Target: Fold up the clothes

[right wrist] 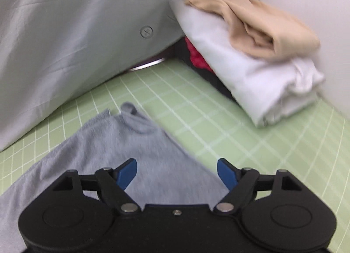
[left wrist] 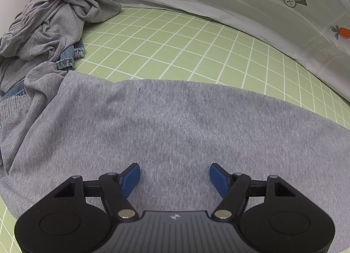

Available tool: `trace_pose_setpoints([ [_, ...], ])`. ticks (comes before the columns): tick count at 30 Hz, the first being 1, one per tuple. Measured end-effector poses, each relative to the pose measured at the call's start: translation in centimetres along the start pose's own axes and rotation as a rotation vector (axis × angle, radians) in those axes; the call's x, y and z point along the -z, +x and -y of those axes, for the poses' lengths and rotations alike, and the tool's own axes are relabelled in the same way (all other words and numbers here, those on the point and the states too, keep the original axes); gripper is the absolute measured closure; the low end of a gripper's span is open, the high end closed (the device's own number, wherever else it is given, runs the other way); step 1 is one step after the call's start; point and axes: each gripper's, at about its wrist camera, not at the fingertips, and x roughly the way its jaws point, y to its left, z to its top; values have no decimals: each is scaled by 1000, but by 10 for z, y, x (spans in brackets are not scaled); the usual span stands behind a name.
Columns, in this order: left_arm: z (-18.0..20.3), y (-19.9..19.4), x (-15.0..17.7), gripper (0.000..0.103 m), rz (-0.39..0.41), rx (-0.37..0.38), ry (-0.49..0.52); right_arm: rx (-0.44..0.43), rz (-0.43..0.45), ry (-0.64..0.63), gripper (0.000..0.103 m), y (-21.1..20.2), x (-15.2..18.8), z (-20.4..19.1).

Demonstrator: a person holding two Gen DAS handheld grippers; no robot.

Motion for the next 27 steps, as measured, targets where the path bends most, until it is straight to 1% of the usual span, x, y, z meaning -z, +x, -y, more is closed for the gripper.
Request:
trace_pose_setpoints([
  [1,3,-2,0,31,1,8,9,-20,-26,31,22,-2,11,5],
  [4,11,-9,0,31,8,32,33,-31,-74,43,21,1,31,2],
  [6,14,-16,1,31,20,42,47,-32,-58,36,21,0,37,-4],
  [7,15,-19,2,31,25,44,53,-33,-52,26,23,0,38,-6],
  [9,16,-26,4,31,34,45,61,-32,-38,-2,43,0,38,-9],
  [10,15,-29,5,31,36,43,60,-29,-30,-23,67,-1,38,-8],
  [11,14,-31,6,31,37,42,57,-27,-22,-44,94,-1,37,-7],
  [13,11,-36,9,31,36,42,44,-22,-6,-85,96,-2,37,-6],
  [16,5,-43,11,31,40,40,20,69,5,-35,96,-6,36,25],
  [19,-1,-54,13,31,62,37,10,164,15,21,97,-11,35,57],
  [20,-3,-57,14,31,71,35,10,204,13,41,96,-13,34,73],
  [23,-11,-65,17,31,81,24,-2,297,1,60,96,-19,36,116],
  [25,-20,-69,20,31,83,20,-22,352,-3,52,95,-24,37,135],
  [27,-34,-73,22,31,84,16,-48,386,-18,37,92,-28,37,146],
])
